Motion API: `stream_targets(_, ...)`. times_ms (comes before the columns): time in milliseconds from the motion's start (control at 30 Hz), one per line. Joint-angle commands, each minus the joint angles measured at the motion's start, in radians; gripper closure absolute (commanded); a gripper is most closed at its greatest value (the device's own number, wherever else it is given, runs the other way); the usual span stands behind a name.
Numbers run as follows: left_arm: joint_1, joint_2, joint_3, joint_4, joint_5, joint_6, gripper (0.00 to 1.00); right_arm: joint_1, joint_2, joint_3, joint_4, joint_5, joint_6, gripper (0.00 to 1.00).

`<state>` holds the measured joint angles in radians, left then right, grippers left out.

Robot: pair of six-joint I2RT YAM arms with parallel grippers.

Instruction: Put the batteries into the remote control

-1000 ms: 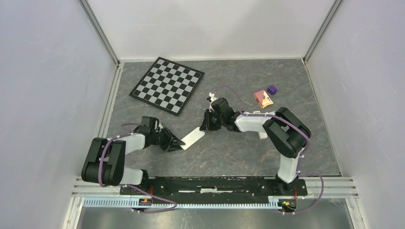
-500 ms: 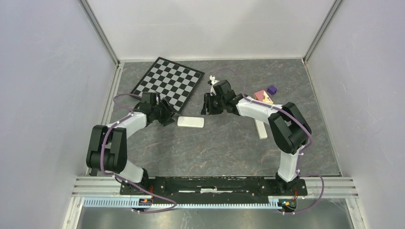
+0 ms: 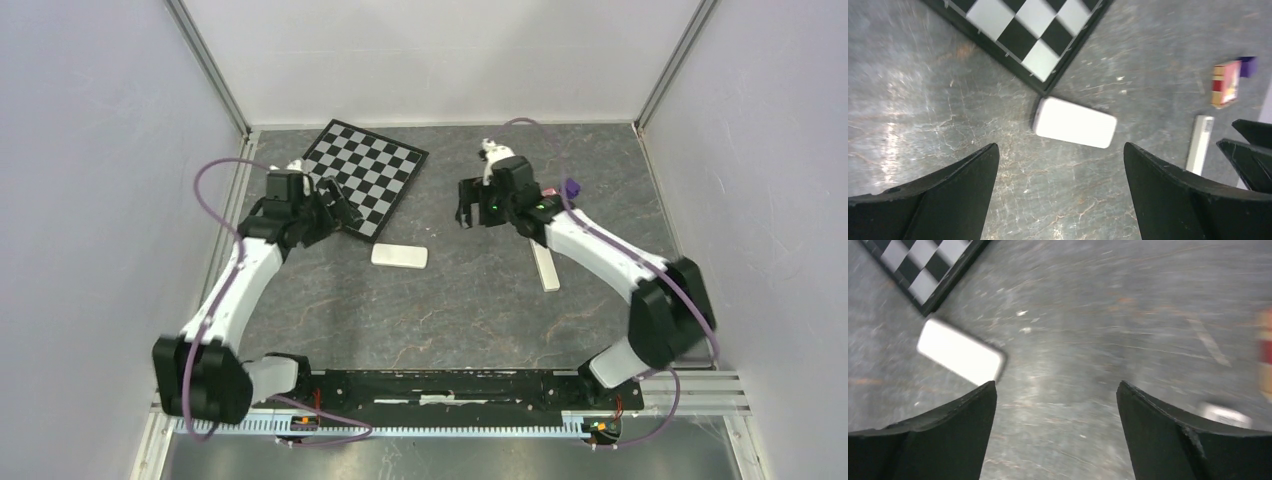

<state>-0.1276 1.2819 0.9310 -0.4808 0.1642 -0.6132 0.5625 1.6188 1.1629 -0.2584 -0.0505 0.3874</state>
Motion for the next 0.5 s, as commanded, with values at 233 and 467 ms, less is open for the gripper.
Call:
stream_targets(233, 0.003, -0.425, 0.228, -0.380, -0.130, 0.227, 0.00, -0.130, -0.582, -0.115, -0.319, 0.708, -0.150, 0.02)
stream_targets(467, 0.003, -0.642, 0.351, -0.492, -0.303, 0.234, 0.00, -0.133, -0.896, -0.007, -0.488, 1.044, -0.147, 0.02)
